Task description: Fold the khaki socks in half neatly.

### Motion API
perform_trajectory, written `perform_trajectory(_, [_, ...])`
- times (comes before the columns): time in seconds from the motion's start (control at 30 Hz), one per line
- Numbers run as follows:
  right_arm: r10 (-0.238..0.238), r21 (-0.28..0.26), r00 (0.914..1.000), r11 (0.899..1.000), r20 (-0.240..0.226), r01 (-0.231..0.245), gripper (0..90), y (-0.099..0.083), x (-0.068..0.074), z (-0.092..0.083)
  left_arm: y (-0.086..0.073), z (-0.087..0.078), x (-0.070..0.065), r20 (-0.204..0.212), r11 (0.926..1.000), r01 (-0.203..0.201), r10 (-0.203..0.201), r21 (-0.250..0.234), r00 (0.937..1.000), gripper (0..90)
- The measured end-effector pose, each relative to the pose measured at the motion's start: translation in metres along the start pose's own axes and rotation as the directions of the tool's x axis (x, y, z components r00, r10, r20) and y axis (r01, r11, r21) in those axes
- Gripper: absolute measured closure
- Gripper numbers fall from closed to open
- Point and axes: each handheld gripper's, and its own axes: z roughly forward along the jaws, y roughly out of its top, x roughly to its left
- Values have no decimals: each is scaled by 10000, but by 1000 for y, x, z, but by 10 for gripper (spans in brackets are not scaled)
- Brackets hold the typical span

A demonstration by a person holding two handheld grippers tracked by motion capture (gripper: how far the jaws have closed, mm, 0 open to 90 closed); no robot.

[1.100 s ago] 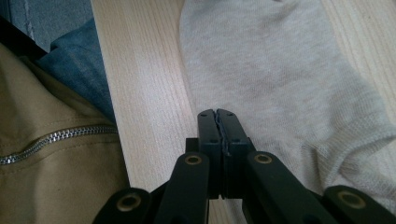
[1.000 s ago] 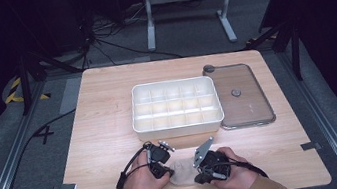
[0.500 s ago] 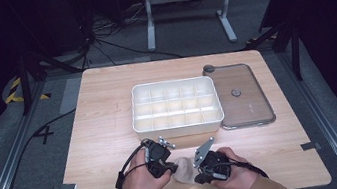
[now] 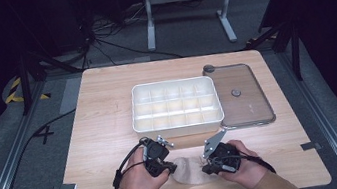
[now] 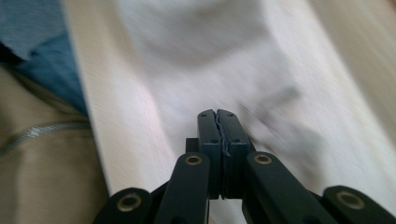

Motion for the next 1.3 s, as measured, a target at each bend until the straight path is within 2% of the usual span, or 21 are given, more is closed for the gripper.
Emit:
perform_trajectory(0.13, [543, 163, 9980, 9984, 324, -549, 899, -9, -11, -4, 1, -3, 1, -34, 10000, 59, -59, 58, 10000, 851])
perform_trajectory(0.2, [649, 226, 9974, 9976, 298, -656, 899, -12, -13, -3, 1, -4, 1, -19, 9999, 38, -38, 106, 10000, 851])
perform_trajectory(0.27, [629, 425, 9972, 9970, 400, -646, 899, -13, -14, 2, 2, -5, 1, -27, 9999, 39, -38, 124, 10000, 851])
perform_trajectory(0.4, [569, 331, 9969, 9977, 535, -587, 899, -12, -11, 4, 3, -5, 0, -34, 10000, -49, 49, 39, 10000, 851])
perform_trajectory(0.63, [392, 16, 9990, 9992, 198, -393, 899, -8, -5, 9, 5, -6, -5, -124, 9996, -233, 231, -132, 9997, 851])
perform_trajectory(0.9, [212, -213, 9996, 9996, 197, -208, 898, -4, 1, 13, 7, -4, -11, -87, 9991, -404, 403, -88, 9992, 851])
perform_trajectory(1.3, [248, -378, 9997, 9990, 47, -246, 897, -4, 1, 15, 12, 12, -20, 53, 9949, -931, 933, -397, 9956, 851])
